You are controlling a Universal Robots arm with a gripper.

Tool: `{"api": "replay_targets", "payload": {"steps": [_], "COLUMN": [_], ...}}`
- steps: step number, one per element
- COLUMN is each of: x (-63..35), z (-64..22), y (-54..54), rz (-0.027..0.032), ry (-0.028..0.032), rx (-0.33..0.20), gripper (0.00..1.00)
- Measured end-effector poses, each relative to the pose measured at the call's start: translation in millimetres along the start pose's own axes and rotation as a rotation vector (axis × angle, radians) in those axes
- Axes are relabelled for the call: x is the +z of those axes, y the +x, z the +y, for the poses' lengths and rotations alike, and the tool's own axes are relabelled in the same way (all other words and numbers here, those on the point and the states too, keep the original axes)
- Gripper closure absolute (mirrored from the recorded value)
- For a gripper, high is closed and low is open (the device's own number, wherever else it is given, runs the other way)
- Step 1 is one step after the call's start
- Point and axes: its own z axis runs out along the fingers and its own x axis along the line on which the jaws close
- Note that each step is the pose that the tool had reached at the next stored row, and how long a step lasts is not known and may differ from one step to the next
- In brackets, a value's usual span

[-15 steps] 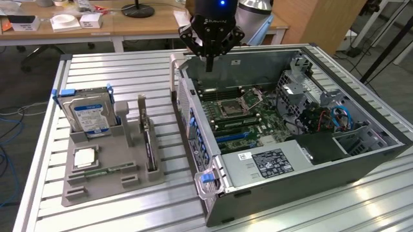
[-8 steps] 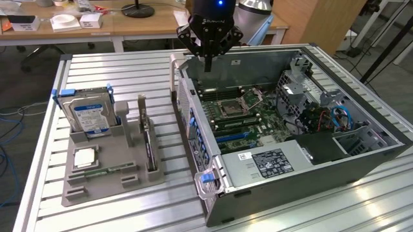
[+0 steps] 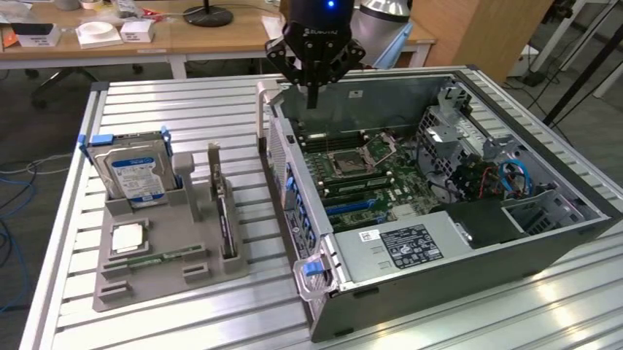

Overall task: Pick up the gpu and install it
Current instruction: 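Reach for the gpu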

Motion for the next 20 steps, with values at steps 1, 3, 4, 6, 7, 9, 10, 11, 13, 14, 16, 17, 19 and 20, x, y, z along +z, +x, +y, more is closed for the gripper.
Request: {"api": "replay_targets", "payload": {"steps": [1,3,4,6,7,9,10,11,13,14,16,17,19,20], "x": [0.0,0.0,-0.1,-0.1,-0.1,-0.1,-0.1,-0.1,-0.1,-0.2,-0.2,-0.2,-0.2,-0.3], "z": [0.0,-0.1,-0.1,-0.2,-0.2,-0.3,-0.3,-0.3,-0.4,-0.4,-0.5,-0.5,-0.7,-0.7], "y": [0.3,1.0,1.4,2.2,2.7,3.6,3.9,4.3,5.2,5.7,6.6,7.2,8.5,9.2], "rz": [0.0,0.0,0.0,0.0001,0.0001,0.0,0.0,0.0001,0.0,0.0,0.0,0.0,0.0001,0.0001], "ry": [0.0,0.0,0.0,0.0,0.0001,0.0,0.0,0.0001,0.0,0.0,0.0,0.0,0.0,0.0001], "rx": [0.0,0.0,0.0,0.0,0.0,0.0,0.0,0.0,0.0,0.0,0.0,0.0,0.0,0.0], "gripper": [0.89,0.89,0.89,0.89,0.89,0.89,0.89,0.89,0.89,0.89,0.89,0.89,0.89,0.89]}}
